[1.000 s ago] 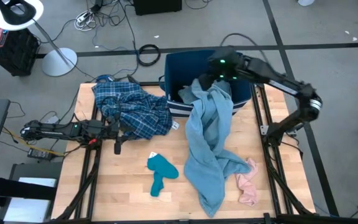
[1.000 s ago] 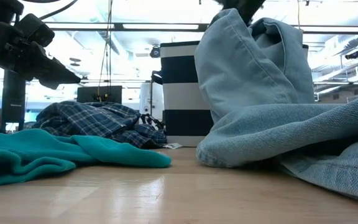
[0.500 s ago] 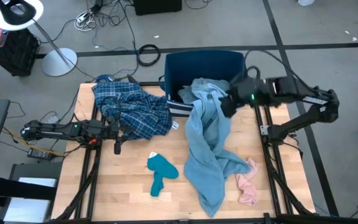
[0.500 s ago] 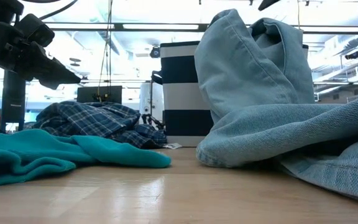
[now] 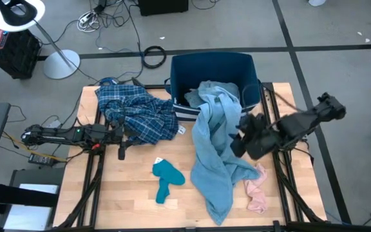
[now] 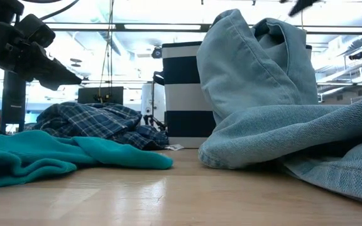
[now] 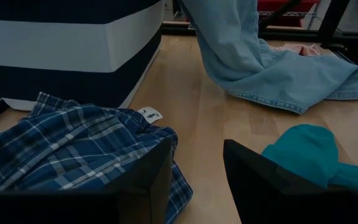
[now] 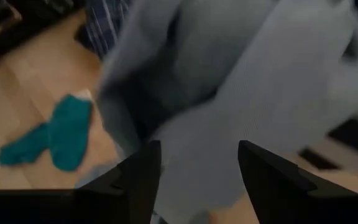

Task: Sort clothes
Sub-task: Put the blue jeans into the blue laundry bin

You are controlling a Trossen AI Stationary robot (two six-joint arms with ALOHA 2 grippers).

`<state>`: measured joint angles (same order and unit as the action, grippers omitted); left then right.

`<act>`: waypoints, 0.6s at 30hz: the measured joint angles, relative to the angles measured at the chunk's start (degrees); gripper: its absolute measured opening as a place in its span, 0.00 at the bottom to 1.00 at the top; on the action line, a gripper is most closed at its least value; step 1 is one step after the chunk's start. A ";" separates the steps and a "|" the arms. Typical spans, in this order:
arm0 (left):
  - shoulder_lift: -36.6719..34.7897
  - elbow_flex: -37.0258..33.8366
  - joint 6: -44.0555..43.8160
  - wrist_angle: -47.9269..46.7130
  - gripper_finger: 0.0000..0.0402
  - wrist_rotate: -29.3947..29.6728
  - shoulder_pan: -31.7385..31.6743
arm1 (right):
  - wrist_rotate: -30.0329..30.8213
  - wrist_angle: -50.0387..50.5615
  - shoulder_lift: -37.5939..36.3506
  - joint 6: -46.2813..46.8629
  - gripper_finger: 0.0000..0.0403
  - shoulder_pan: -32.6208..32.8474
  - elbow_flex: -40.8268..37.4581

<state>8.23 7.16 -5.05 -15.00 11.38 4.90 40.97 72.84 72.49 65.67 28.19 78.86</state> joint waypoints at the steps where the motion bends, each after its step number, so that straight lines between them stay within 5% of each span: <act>1: 0.00 0.00 -0.09 -0.03 0.38 0.00 -0.01 | -0.08 0.05 0.00 1.71 0.53 0.82 -1.92; 8: 0.00 0.00 -0.75 -0.26 0.38 0.00 -0.02 | -1.85 -3.99 0.00 9.75 0.53 5.85 -14.18; 18: 0.00 0.01 -0.90 -0.31 0.38 0.00 0.00 | -3.39 -27.55 0.00 6.57 0.54 7.36 -30.80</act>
<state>8.23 7.17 -5.96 -15.31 11.38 4.90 37.58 45.29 72.49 72.24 35.55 48.06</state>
